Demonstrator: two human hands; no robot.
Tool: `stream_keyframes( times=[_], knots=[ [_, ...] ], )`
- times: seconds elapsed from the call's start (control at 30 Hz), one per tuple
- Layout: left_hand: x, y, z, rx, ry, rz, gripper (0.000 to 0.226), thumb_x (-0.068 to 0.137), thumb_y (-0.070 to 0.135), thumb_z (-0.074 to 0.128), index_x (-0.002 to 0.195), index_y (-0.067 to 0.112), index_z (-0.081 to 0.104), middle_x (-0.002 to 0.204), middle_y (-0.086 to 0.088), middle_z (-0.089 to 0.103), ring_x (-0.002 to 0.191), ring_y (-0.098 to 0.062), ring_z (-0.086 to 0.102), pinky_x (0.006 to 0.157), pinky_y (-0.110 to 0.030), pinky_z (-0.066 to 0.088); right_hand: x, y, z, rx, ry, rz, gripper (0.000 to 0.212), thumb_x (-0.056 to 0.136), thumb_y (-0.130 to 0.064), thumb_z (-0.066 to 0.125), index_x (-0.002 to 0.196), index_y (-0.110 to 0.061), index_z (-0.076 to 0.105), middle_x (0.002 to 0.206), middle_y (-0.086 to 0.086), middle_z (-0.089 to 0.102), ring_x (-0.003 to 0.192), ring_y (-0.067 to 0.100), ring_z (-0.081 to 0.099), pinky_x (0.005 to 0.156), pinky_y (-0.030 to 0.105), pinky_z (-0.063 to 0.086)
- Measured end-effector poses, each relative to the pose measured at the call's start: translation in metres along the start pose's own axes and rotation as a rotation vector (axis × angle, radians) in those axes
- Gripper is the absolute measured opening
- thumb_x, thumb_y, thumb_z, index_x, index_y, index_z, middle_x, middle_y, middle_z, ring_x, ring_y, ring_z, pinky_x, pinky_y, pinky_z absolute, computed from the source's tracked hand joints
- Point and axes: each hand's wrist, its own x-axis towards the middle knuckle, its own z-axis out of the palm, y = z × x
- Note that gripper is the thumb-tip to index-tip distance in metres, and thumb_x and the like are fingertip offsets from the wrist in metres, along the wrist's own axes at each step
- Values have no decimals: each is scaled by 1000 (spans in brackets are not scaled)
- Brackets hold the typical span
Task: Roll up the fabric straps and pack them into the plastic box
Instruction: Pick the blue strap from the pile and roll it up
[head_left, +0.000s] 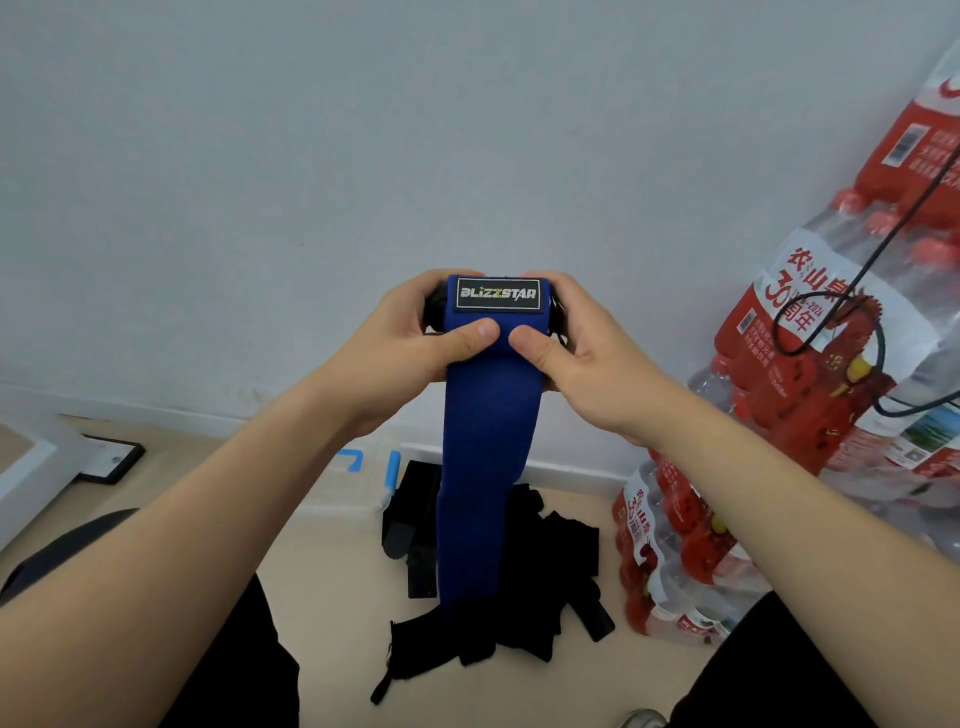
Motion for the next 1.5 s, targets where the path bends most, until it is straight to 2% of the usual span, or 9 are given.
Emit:
stream_keyframes(
  times=[0.17, 0.37, 0.5, 0.67, 0.8, 0.9, 1.1, 1.3, 1.5],
  knots=[
    [-2, 3, 0, 17, -93, -97, 41, 107, 54, 58, 131, 25, 74, 125, -4, 80, 115, -26, 78, 85, -38, 66, -2, -2, 0, -221, -4, -117, 49, 103, -16, 68, 146, -31, 49, 125, -14, 68, 114, 17, 68, 100, 47, 59],
    [-1, 0, 2, 87, -49, 8, 32, 111, 30, 60, 138, 14, 64, 129, -12, 75, 119, -30, 74, 96, -45, 65, -7, -9, 5, 50, -98, 73, 40, 108, -56, 43, 136, -27, 45, 120, 5, 69, 96, 29, 78, 74, 46, 67],
    [2, 0, 5, -105, -119, -76, 43, 117, 35, 46, 145, 5, 58, 139, -18, 71, 129, -36, 69, 112, -53, 55, -3, -6, 8, 22, -42, 58, 33, 117, -41, 39, 136, -16, 46, 131, 12, 66, 107, 18, 72, 89, 53, 64],
    [2, -2, 7, -49, -140, -133, 45, 116, 51, 40, 142, 23, 65, 134, -5, 76, 125, -27, 73, 103, -44, 62, -2, 1, 8, 5, -84, 38, 32, 118, -27, 42, 149, -20, 37, 139, 8, 60, 119, 17, 65, 102, 51, 59],
    [2, -3, 3, -46, -32, -69, 39, 112, 27, 60, 147, 14, 51, 137, -16, 70, 124, -32, 72, 107, -51, 59, 2, 1, 6, 239, -77, 154, 49, 103, -44, 54, 151, -37, 42, 139, -3, 67, 123, 18, 71, 103, 49, 60],
    [1, 2, 6, -143, -48, -70, 51, 101, 22, 68, 147, 14, 49, 139, -23, 65, 124, -40, 70, 106, -52, 59, 1, -1, 5, 219, -35, 174, 52, 105, -60, 48, 144, -27, 49, 132, -4, 74, 120, 21, 75, 101, 55, 62],
    [1, 1, 6, -129, -42, -120, 39, 110, 36, 60, 143, 17, 55, 125, -1, 77, 118, -21, 75, 95, -40, 64, -1, -2, 10, 31, -16, 38, 33, 116, -33, 45, 145, -18, 44, 138, 16, 65, 127, 36, 66, 107, 61, 55],
    [1, -3, 6, 16, 107, -5, 37, 107, 29, 69, 139, 31, 53, 126, -1, 72, 106, -16, 76, 76, -33, 64, 0, -4, 14, 402, -46, 373, 52, 111, -45, 59, 156, -31, 39, 125, 7, 80, 108, 30, 80, 90, 52, 65],
    [3, -10, 11, 104, 159, 169, 41, 104, 11, 72, 134, 36, 61, 130, 9, 68, 115, -15, 70, 91, -34, 62, 4, -3, 7, 423, -75, 522, 20, 101, -10, 54, 111, -11, 72, 103, 10, 74, 91, 29, 72, 100, 49, 61]
  ],
)
